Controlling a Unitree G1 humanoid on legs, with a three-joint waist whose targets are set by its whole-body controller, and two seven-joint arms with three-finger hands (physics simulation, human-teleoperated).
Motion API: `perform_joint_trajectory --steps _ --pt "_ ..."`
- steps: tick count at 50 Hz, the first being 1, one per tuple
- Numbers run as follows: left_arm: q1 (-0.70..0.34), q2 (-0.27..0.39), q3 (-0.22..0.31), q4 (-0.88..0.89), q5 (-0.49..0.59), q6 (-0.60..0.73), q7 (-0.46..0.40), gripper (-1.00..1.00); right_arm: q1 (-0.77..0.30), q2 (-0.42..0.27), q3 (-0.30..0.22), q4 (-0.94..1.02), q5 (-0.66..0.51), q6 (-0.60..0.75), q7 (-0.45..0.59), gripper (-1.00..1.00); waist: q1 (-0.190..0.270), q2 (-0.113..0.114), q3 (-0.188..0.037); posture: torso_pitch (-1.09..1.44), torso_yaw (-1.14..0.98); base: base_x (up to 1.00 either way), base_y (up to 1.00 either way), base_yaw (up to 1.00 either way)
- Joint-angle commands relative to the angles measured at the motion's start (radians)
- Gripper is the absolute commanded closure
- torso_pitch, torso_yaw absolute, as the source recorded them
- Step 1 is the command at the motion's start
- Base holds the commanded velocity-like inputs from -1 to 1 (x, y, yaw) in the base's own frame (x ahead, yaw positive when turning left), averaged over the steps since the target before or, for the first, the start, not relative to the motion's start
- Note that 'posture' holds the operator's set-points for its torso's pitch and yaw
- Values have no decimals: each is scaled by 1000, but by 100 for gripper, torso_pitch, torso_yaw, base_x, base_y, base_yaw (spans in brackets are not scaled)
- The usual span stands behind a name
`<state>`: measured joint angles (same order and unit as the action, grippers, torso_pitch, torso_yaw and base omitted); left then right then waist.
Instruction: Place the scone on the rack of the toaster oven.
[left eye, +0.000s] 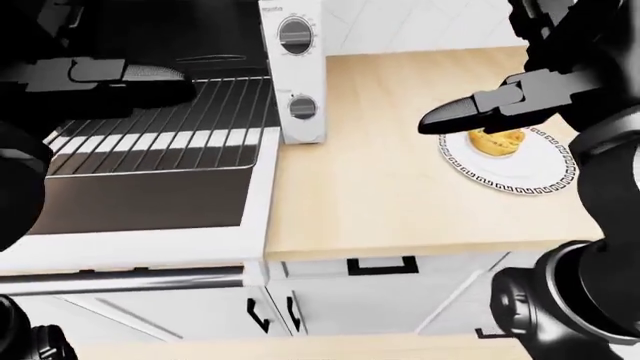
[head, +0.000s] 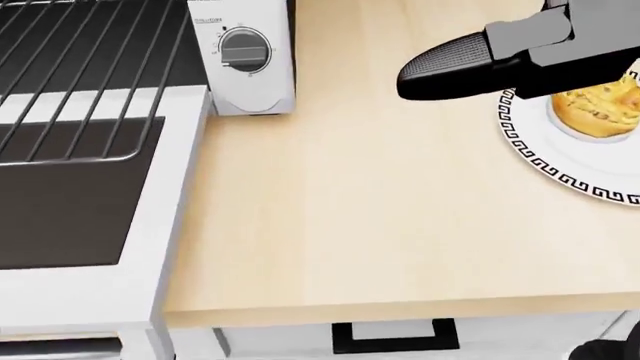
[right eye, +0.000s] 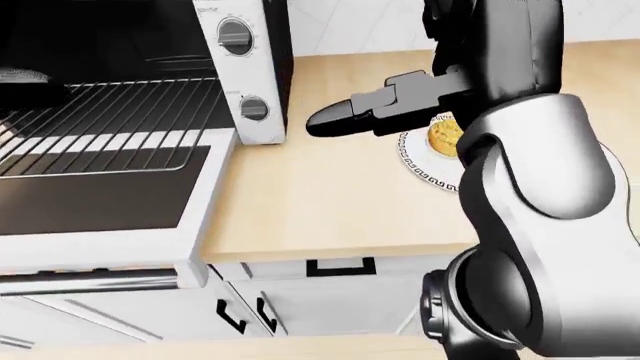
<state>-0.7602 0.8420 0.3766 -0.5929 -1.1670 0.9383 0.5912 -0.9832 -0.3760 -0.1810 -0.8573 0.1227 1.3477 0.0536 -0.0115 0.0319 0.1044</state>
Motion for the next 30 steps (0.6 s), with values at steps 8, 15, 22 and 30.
perform_joint_trajectory --steps 8,15,22,30 --pt "-27 42 59 -21 -12 -38 19 -100 -20 -87 -14 -18 -18 41 44 -100 -10 10 -45 0 0 0 0 0" --pt "-27 63 61 -16 -34 -48 31 -100 86 -172 3 26 -86 66 130 -100 -5 -2 -49 0 0 0 0 0" --pt "-18 68 59 -19 -39 -58 36 -100 118 -230 38 215 -192 -30 264 -100 -6 2 -49 0 0 0 0 0" --pt "-35 76 55 -11 -48 -56 42 -100 170 -266 -26 403 -327 -168 428 -100 -2 1 -51 0 0 0 0 0"
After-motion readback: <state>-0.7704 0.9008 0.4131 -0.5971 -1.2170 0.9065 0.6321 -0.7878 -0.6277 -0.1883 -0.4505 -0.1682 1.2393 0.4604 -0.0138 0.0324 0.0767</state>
